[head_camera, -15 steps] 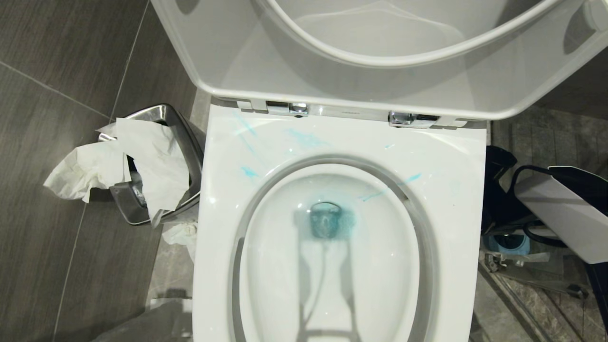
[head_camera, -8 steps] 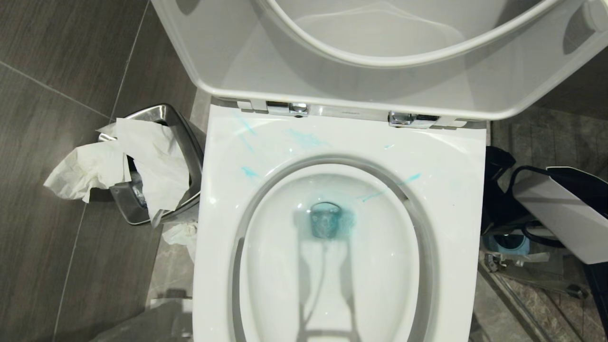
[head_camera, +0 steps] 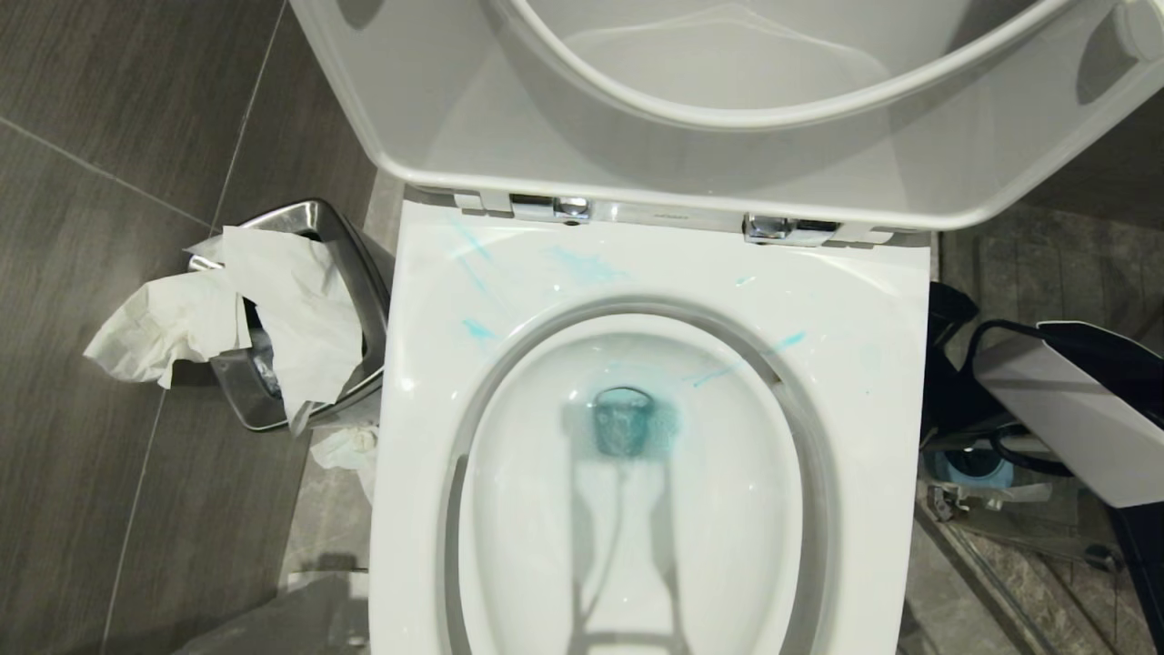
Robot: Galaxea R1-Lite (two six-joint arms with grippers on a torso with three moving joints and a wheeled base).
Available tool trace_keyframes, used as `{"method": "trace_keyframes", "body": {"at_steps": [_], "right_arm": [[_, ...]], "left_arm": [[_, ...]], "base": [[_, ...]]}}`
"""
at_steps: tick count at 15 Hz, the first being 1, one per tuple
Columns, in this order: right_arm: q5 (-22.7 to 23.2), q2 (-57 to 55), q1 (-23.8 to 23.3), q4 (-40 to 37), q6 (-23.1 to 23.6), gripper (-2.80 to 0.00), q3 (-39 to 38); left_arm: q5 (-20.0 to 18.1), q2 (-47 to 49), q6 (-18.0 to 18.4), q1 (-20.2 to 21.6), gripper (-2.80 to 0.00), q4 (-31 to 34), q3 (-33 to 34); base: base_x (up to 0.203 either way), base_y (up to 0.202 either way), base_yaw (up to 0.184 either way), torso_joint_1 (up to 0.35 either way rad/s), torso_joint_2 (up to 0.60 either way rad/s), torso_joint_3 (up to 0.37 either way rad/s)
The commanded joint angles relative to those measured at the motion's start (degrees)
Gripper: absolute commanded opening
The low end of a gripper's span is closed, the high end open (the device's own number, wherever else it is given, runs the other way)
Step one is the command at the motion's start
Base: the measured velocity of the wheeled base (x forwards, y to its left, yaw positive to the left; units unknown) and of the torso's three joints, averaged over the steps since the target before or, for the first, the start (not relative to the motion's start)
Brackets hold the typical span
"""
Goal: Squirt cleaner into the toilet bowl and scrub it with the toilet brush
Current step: Place the cleaning agent on the floor
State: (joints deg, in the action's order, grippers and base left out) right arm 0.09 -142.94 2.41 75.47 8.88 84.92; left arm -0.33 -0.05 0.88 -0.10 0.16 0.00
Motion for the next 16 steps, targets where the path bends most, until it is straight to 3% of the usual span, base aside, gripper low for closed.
{"method": "trace_keyframes", "body": {"at_steps": [1,10,16], "right_arm": [[-0.1,-0.7,0.0,0.4,0.1,0.00,0.2],[-0.4,-0.1,0.0,0.3,0.2,0.00,-1.5],[-0.2,6.7,0.0,0.8,0.1,0.00,-14.9]], "left_arm": [[0.0,0.0,-0.1,0.0,-2.80,0.0,0.1],[0.0,0.0,-0.3,0.0,-2.80,0.0,0.1],[0.0,0.0,-0.4,0.0,-2.80,0.1,0.1]], "base": [[0.000,0.000,0.000,0.000,0.00,0.000],[0.000,0.000,0.000,0.000,0.00,0.000],[0.000,0.000,0.000,0.000,0.00,0.000]]}}
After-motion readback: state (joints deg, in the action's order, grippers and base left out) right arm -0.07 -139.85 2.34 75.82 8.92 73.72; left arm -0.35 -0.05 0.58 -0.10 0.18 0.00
